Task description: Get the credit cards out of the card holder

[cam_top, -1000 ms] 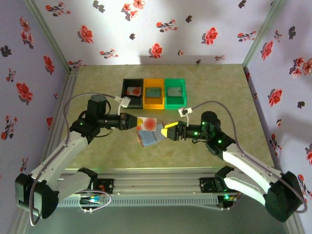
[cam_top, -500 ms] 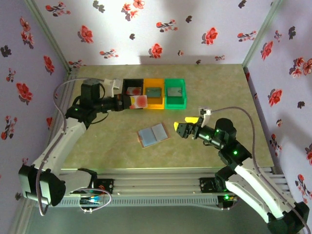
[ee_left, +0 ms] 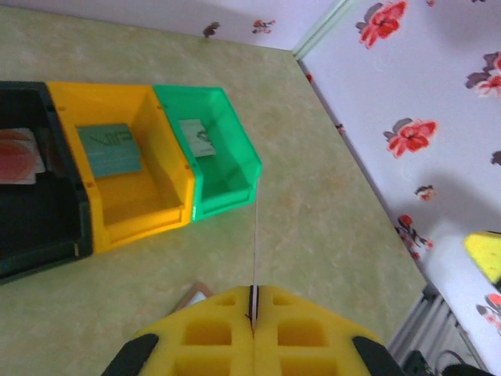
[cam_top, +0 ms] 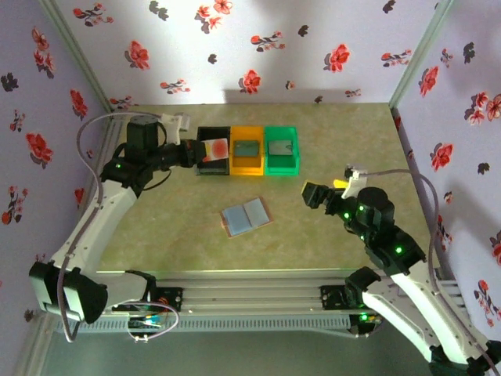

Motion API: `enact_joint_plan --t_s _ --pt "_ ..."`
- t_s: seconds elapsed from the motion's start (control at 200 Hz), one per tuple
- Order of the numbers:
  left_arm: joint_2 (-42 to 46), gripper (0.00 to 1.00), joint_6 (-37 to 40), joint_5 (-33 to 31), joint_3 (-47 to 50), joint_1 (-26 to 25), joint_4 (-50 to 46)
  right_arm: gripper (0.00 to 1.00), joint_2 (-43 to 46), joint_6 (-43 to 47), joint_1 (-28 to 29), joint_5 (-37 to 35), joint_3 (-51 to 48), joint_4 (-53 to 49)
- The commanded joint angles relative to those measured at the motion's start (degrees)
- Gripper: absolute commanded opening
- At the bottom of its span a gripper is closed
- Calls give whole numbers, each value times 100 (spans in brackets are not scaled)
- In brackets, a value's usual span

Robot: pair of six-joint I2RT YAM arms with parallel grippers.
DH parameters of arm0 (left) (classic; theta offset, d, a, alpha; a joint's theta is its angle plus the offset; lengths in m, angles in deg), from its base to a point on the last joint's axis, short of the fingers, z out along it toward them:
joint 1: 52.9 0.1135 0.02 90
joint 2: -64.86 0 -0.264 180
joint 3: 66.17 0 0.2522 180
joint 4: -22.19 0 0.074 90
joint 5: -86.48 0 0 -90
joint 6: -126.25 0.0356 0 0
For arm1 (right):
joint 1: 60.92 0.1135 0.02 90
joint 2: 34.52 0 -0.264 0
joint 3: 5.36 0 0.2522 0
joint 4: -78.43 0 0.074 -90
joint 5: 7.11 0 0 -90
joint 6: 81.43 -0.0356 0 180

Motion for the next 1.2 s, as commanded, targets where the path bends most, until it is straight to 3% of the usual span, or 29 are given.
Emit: enact_joint_plan --t_s 0.0,0.125,0.385,0.755,1.195 --pt "-302 0 231 -460 -279 110 -167 99 1 524 -35 -1282 322 -939" --pt "-735 0 233 -450 -403 189 -92 99 225 566 -32 -1655 175 -911" --pt "-1633 0 -140 -396 -853 510 182 99 798 521 -29 -1756 -242 -816" --pt "-3497 0 -94 -152 -2142 657 -352 100 1018 517 -31 -1838 -504 -715" --pt "-5054 0 324 -512 -3603 668 -1315 99 1010 574 -29 -1867 -570 -685"
